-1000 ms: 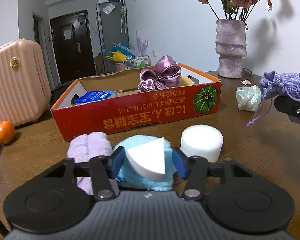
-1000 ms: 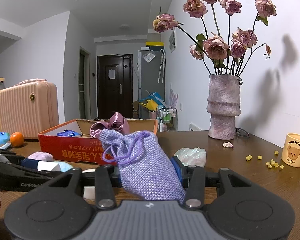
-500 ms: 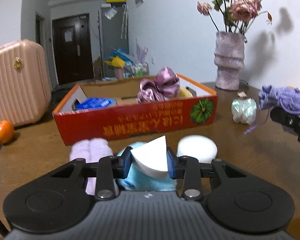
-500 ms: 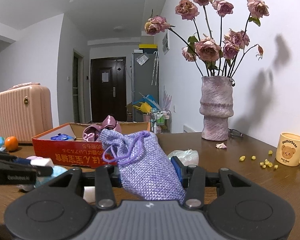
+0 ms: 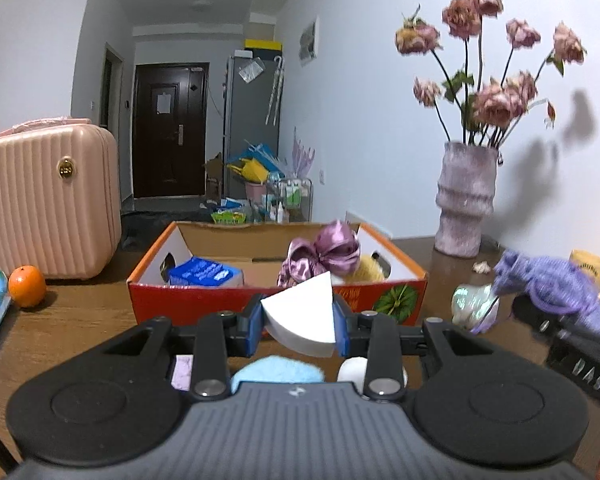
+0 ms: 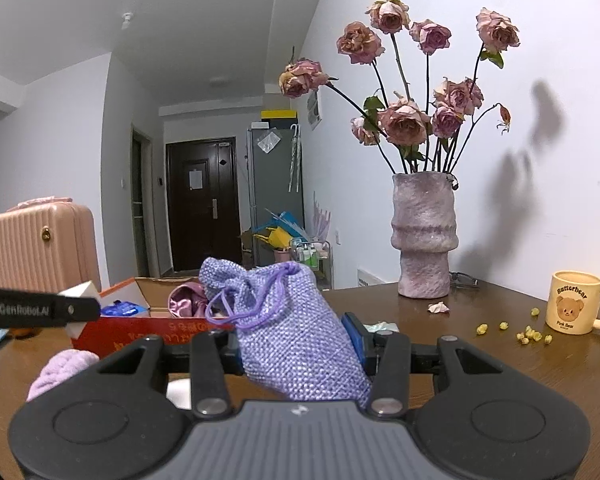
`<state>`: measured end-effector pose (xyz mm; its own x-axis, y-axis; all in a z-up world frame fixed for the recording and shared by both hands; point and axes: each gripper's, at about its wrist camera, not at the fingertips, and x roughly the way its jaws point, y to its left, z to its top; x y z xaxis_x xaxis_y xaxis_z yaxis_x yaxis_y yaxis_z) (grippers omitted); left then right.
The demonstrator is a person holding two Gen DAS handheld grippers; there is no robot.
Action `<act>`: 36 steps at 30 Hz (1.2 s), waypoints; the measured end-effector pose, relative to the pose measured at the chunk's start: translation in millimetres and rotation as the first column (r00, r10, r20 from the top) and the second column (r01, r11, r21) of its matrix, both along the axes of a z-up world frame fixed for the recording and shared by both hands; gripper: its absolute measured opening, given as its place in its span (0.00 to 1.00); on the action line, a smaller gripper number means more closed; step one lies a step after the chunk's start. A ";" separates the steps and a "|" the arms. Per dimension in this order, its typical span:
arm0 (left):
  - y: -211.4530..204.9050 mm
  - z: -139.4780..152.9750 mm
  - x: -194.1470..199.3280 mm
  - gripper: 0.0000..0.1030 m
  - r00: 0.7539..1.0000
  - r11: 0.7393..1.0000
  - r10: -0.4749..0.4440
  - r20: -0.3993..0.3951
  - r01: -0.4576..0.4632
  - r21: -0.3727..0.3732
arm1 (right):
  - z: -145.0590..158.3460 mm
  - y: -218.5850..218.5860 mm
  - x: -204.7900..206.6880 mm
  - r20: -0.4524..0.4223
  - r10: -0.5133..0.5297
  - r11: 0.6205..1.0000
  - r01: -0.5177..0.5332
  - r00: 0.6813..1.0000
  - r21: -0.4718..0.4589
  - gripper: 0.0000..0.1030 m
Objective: Organize soft objects
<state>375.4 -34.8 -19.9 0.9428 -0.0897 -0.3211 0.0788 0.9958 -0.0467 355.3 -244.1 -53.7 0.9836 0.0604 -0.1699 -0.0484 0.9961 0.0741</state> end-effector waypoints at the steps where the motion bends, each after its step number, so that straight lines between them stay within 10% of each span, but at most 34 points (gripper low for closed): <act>1: -0.7 2.7 -0.9 0.34 1.000 1.000 0.002 0.005 -0.002 -0.007 | 0.4 0.9 0.3 0.003 0.001 1.000 -0.001 1.000 0.005 0.43; 36: 34.8 39.0 66.2 0.34 0.989 0.984 0.134 0.059 -0.126 -0.125 | 23.8 32.9 87.8 0.098 0.061 0.998 -0.063 0.993 0.022 0.43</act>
